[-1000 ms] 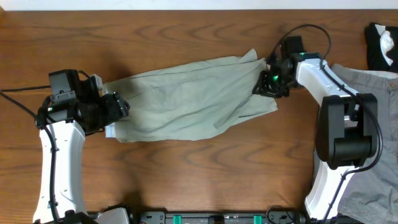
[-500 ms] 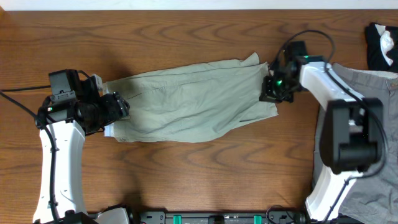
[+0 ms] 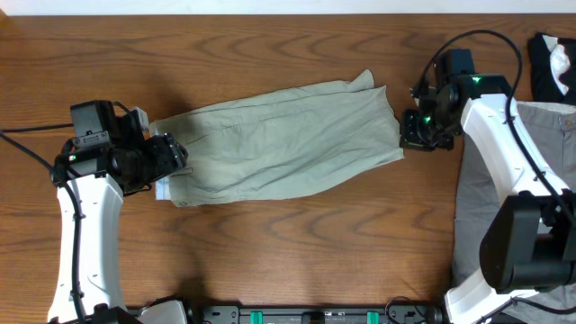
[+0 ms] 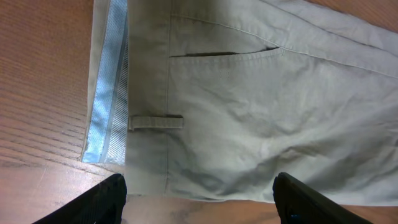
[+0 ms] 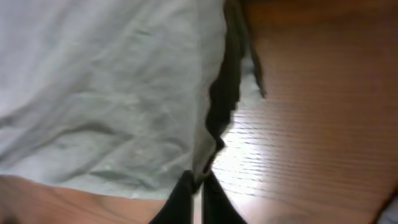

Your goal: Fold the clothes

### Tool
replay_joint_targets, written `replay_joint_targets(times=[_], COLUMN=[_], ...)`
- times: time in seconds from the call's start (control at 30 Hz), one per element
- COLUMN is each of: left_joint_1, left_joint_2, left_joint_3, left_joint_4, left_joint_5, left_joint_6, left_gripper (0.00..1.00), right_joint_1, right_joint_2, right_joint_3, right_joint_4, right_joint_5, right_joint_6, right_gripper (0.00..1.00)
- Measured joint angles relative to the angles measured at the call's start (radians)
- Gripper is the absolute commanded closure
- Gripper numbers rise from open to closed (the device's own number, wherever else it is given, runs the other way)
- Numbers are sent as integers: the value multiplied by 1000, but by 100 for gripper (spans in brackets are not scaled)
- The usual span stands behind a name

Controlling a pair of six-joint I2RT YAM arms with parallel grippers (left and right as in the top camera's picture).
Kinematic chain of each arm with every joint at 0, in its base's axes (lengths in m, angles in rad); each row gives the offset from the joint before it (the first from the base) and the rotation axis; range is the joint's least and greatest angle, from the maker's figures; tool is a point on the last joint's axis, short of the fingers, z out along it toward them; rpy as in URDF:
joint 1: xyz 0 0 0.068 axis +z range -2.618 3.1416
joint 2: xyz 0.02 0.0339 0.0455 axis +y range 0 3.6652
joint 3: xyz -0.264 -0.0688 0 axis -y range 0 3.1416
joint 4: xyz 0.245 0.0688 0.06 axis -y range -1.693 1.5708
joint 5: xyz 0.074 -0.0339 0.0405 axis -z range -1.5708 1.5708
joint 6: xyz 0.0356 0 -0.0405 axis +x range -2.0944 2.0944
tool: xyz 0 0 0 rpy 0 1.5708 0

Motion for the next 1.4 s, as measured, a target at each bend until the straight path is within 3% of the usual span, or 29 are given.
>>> replay_joint_targets(times=[0.1,0.3,0.5,0.7,0.83,0.93,1.03,1.1,1.17,1.2,1.3,1.4], left_joint_1=[0,0,0,0,0,0,0,0,0,0,0,0], left_joint_2=[0,0,0,0,0,0,0,0,0,0,0,0], left_joint_3=[0,0,0,0,0,0,0,0,0,0,0,0], left_joint_4=[0,0,0,0,2,2,2,2,2,2,2,2], left_joint_5=[0,0,0,0,0,0,0,0,0,0,0,0], left_joint_6=[0,0,0,0,0,0,0,0,0,0,0,0], left_gripper=[23,23,23,23,23,23,23,23,23,23,23,23], right_joint_1=[0,-26,-48,-31,-15,-13,-13,-13,-11,-10,-6,-5], right_joint_2=[16,20,37,167,268,306,315,315,315,315,315,315], right_joint_3=[-6,-11,-11,-11,-11,-14,-14,-14,-14,-14,-14,-14], right_joint_4=[33,268,505,667,758,843,886,891,890,890,887,868], right_joint_5=[40,33,-37,-85,-104,-140,-170,-188,-196,-200,-204,-196], right_joint_6=[2,7,14,76,122,130,129,132,131,132,138,130], right_gripper=[51,68,68,60,46,44,55,68,71,69,44,52])
